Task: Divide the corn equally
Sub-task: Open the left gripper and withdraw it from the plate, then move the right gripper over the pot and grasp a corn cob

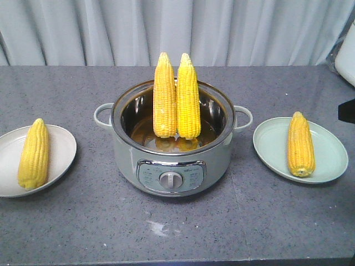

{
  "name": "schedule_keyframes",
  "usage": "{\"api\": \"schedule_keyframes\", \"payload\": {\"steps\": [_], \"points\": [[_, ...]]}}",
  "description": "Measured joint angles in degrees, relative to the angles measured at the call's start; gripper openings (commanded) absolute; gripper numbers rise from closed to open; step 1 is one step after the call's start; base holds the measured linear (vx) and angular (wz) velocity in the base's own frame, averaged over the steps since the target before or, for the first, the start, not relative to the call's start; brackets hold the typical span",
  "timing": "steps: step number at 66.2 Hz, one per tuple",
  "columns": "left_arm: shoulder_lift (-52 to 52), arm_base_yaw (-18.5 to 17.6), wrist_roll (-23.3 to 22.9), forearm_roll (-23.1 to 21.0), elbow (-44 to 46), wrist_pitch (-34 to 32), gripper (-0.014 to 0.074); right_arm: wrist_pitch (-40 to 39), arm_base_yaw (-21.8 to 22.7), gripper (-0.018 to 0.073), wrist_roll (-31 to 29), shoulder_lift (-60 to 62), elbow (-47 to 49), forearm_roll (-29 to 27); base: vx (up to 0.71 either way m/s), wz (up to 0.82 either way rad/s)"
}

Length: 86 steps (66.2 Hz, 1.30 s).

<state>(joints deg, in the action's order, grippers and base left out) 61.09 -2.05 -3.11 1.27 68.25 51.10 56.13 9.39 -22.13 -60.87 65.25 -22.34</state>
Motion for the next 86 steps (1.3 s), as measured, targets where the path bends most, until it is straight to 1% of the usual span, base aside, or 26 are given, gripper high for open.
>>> {"api": "schedule_keyframes", "payload": {"steps": [4,12,27,28,39,52,65,73,86], "points": [[0.0,0.0,0.0,0.0,0.0,-0.2,0.0587,-0.2,-0.9,0.0577,-1.2,-1.2,0.6,-1.1,0.0,0.0],[0.0,0.0,0.0,0.0,-0.1,-0.3,0.0587,-1.0,-4.8,0.0577,-2.4,-5.4,3.6,-2.3,0.0,0.0],[0.0,0.0,0.0,0.0,-0.1,-0.3,0.0587,-4.6,-15.6,0.0577,-2.3,-17.1,13.2,-2.5,0.0,0.0],[0.0,0.0,0.0,0.0,-0.1,-0.3,0.0587,-5.5,-17.7,0.0577,-2.3,-20.3,15.9,-2.5,0.0,0.0],[0.0,0.0,0.0,0.0,-0.1,-0.3,0.0587,-8.0,-22.7,0.0577,-2.1,-30.4,24.7,-2.6,0.0,0.0],[0.0,0.0,0.0,0.0,-0.1,-0.3,0.0587,-10.9,-26.1,0.0577,-1.0,-40.5,33.7,-2.6,0.0,0.0],[0.0,0.0,0.0,0.0,-0.1,-0.3,0.0587,-14.6,-28.3,0.0577,-0.9,-47.7,40.1,-2.6,0.0,0.0],[0.0,0.0,0.0,0.0,-0.1,-0.3,0.0587,-16.3,-28.5,0.0577,-0.9,-50.6,42.4,-2.7,0.0,0.0],[0.0,0.0,0.0,0.0,-0.1,-0.3,0.0587,-18.1,-28.5,0.0577,-0.9,-53.5,42.7,-2.7,0.0,0.0]]}}
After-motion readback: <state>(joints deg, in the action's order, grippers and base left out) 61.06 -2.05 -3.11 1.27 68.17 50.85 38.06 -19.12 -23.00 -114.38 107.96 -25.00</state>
